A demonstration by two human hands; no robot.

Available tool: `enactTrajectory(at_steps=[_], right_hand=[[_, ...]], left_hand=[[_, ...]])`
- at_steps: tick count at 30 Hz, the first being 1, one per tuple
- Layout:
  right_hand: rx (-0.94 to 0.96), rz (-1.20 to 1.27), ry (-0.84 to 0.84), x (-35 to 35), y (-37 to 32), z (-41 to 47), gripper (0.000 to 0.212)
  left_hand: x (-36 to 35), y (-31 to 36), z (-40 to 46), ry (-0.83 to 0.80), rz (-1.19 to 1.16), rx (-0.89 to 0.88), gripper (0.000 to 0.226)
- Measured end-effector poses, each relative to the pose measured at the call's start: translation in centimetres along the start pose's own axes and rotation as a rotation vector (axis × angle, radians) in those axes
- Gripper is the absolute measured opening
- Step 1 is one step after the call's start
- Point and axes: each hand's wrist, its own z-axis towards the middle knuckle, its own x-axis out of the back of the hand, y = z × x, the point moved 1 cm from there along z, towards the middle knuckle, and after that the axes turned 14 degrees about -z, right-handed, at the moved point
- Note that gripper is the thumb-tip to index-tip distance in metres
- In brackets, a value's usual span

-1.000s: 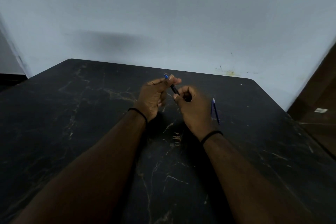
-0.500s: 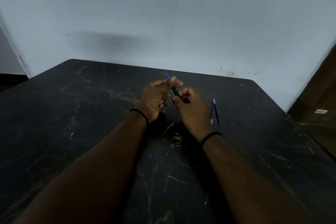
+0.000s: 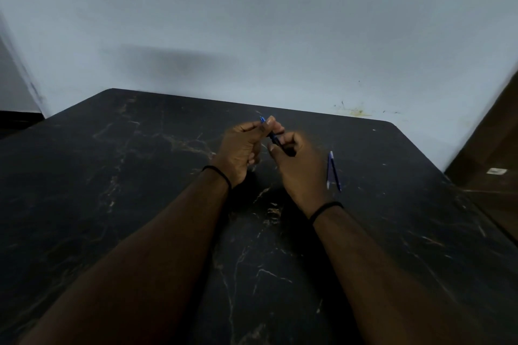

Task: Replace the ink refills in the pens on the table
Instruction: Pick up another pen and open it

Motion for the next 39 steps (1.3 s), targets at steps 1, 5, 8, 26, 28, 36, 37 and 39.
enactTrajectory(at_steps=[1,5,8,26,28,36,37,39], right_hand=[[-0.014,0.024,0.014,-0.1,0.0,0.0,0.012],[-0.002,-0.03,0.042,-0.1,-0.1,0.1,0.017],[-0.02,-0.055,0.013,0.0,-0.3,0.0,0.021],[0.061,-0.154,0.029,-0.2,-0.1,-0.4,0.011],[0.104,-0.238,0.039,0.0,-0.1,-0.6,0.012],[0.198,-0.335,0.098,0.8,-0.2,-0.6,0.017],[0.179,-0.277,0.131,0.9,-0.4,-0.7,0.016],[0.142,-0.131,0.209,1.2,-0.8,-0.8,0.014]], left_hand=[[-0.1,0.0,0.0,0.003,0.006,0.0,0.034],[-0.3,0.2,-0.2,-0.018,0.006,-0.001,0.037],[-0.4,0.4,-0.3,-0.035,0.01,0.004,0.04],[-0.5,1.6,-0.3,0.221,-0.134,-0.085,0.027],[-0.4,1.8,-0.2,0.254,-0.162,-0.095,0.028],[0.8,2.4,-0.1,0.446,-0.297,-0.114,0.032],[0.7,2.4,-0.1,0.443,-0.261,-0.112,0.031],[0.2,2.3,-0.4,0.394,-0.096,-0.118,0.029]])
